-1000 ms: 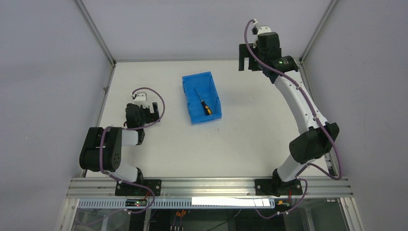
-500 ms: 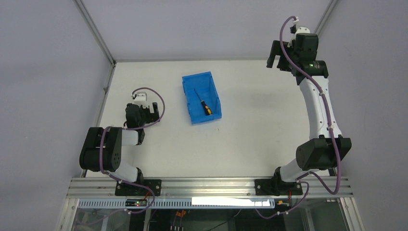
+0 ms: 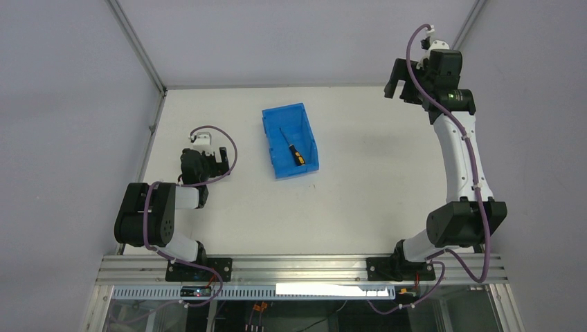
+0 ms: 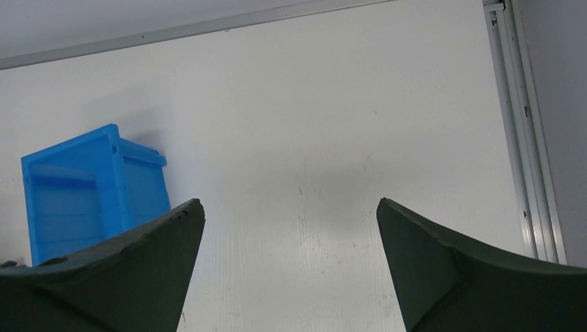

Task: Put the screwdriver in the bin
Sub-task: Reset both arms

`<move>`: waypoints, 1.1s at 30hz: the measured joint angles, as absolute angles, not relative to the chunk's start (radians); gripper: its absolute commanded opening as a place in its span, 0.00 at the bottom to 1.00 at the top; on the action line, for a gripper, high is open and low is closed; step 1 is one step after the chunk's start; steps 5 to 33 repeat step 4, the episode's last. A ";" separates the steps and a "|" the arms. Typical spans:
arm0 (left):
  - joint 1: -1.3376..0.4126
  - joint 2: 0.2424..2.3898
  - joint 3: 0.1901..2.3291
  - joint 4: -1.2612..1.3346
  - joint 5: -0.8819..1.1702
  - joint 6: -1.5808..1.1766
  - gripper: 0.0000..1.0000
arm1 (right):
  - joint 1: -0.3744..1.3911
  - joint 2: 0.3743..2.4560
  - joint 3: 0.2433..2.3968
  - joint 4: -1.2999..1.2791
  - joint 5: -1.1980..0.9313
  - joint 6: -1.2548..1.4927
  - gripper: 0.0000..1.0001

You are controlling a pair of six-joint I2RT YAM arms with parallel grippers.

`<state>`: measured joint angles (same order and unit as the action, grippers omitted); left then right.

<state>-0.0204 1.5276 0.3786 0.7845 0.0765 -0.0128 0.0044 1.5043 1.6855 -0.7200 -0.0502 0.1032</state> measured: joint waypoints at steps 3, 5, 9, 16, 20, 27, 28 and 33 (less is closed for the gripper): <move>-0.020 1.528 0.379 0.785 0.076 -0.013 0.99 | 0.004 1.499 1.682 -0.715 -0.051 0.103 0.99; -0.020 1.528 0.379 0.785 0.076 -0.013 0.99 | 0.004 1.499 1.680 -0.714 -0.050 0.103 0.99; -0.020 1.528 0.379 0.785 0.076 -0.013 0.99 | 0.004 1.499 1.680 -0.714 -0.050 0.103 0.99; -0.020 1.528 0.379 0.785 0.076 -0.013 0.99 | 0.004 1.499 1.680 -0.714 -0.050 0.103 0.99; -0.020 1.528 0.379 0.785 0.076 -0.013 0.99 | 0.004 1.499 1.680 -0.714 -0.050 0.103 0.99; -0.020 1.528 0.379 0.785 0.076 -0.013 0.99 | 0.004 1.499 1.680 -0.714 -0.050 0.103 0.99; -0.020 1.528 0.379 0.785 0.076 -0.013 0.99 | 0.004 1.499 1.680 -0.714 -0.050 0.103 0.99; -0.020 1.528 0.379 0.785 0.076 -0.013 0.99 | 0.004 1.499 1.680 -0.714 -0.050 0.103 0.99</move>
